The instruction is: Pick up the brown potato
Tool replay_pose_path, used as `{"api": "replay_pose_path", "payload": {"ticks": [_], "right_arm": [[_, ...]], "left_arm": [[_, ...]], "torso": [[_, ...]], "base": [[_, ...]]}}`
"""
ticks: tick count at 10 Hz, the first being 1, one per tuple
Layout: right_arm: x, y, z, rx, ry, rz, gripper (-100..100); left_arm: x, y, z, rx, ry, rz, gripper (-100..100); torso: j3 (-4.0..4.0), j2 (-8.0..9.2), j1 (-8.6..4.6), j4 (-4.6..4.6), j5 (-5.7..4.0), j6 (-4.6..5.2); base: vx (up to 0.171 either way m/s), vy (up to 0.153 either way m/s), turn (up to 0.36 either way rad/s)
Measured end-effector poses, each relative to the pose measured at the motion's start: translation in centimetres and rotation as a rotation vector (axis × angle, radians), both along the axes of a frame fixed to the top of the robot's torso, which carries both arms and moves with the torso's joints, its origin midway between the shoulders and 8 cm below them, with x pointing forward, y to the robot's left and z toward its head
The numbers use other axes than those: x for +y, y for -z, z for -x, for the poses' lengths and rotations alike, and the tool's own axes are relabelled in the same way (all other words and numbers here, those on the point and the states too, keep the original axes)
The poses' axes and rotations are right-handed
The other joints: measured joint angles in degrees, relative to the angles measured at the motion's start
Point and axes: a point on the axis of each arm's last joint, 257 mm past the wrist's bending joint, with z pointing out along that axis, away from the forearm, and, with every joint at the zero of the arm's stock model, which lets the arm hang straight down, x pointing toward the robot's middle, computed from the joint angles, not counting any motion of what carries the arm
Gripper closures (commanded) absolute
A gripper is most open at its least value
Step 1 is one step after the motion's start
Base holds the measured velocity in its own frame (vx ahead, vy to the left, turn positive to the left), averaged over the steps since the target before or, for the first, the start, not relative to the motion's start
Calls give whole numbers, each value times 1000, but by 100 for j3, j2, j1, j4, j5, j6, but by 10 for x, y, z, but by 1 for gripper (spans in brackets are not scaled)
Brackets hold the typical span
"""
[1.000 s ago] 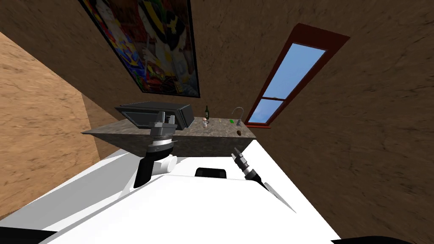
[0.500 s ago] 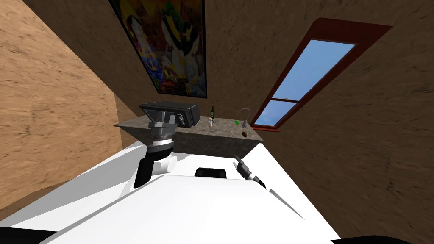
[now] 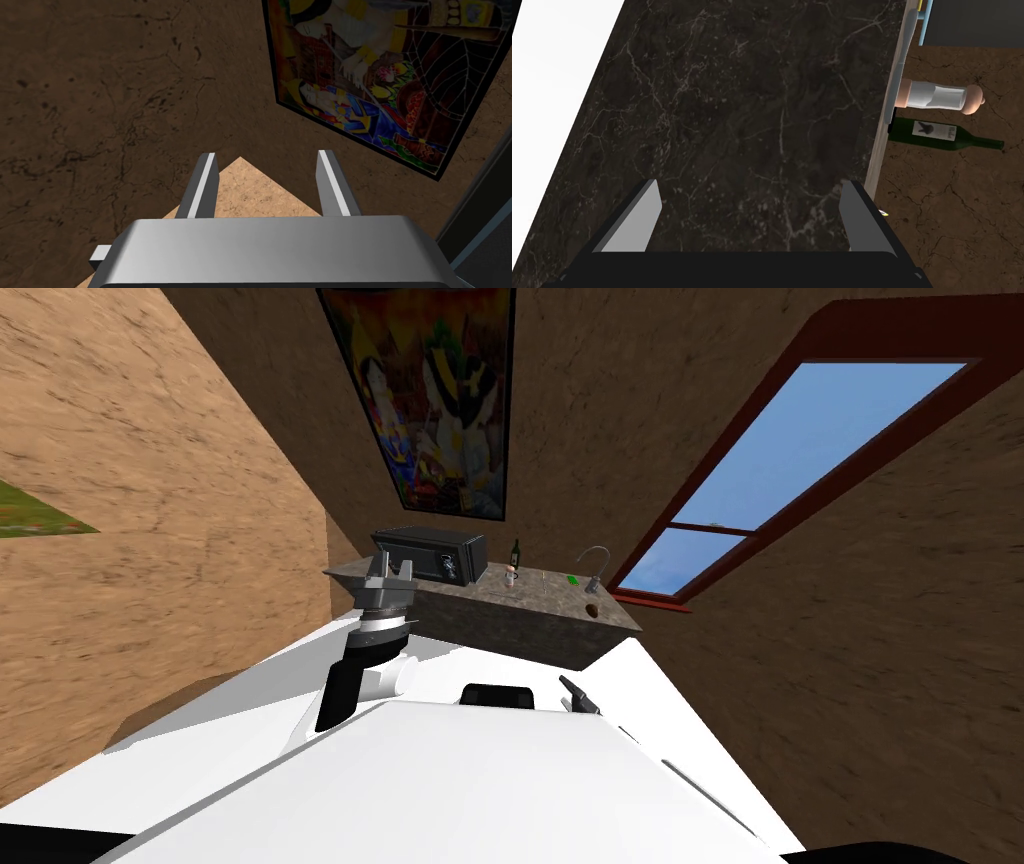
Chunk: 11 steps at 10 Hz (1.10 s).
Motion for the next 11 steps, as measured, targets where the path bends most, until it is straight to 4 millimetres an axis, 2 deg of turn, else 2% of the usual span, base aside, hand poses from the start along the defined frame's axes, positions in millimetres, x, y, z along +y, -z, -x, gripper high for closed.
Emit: {"api": "replay_pose_path", "payload": {"ticks": [1, 3, 4, 7, 8, 11], "right_arm": [[-4, 6, 8, 24, -11, 18, -100], [-25, 24, 31, 92, -32, 67, -100], [-39, 33, 50, 132, -43, 96, -100], [-67, 47, 82, 213, -75, 168, -100], [-82, 55, 95, 248, -84, 197, -100], [-124, 58, 124, 319, -112, 273, -100]], "left_arm": [[0, 0, 0, 0, 0, 0, 0], [0, 0, 0, 0, 0, 0, 0], [0, 0, 0, 0, 0, 0, 0], [0, 0, 0, 0, 0, 0, 0], [0, 0, 0, 0, 0, 0, 0], [0, 0, 0, 0, 0, 0, 0]], "torso": [[-1, -3, -2, 0, -1, 4], [-3, -5, -3, -1, -1, 4], [-2, -4, -4, -1, 0, 1], [-4, -7, -7, -1, -2, 4], [-5, -9, -8, -1, -2, 1], [-6, -12, -12, -2, -2, 6]], "base": [[-23, 55, 185], [-18, 44, 188], [-16, 34, 103], [-11, 40, 184], [-4, 27, 96], [2, 29, 165]]}}
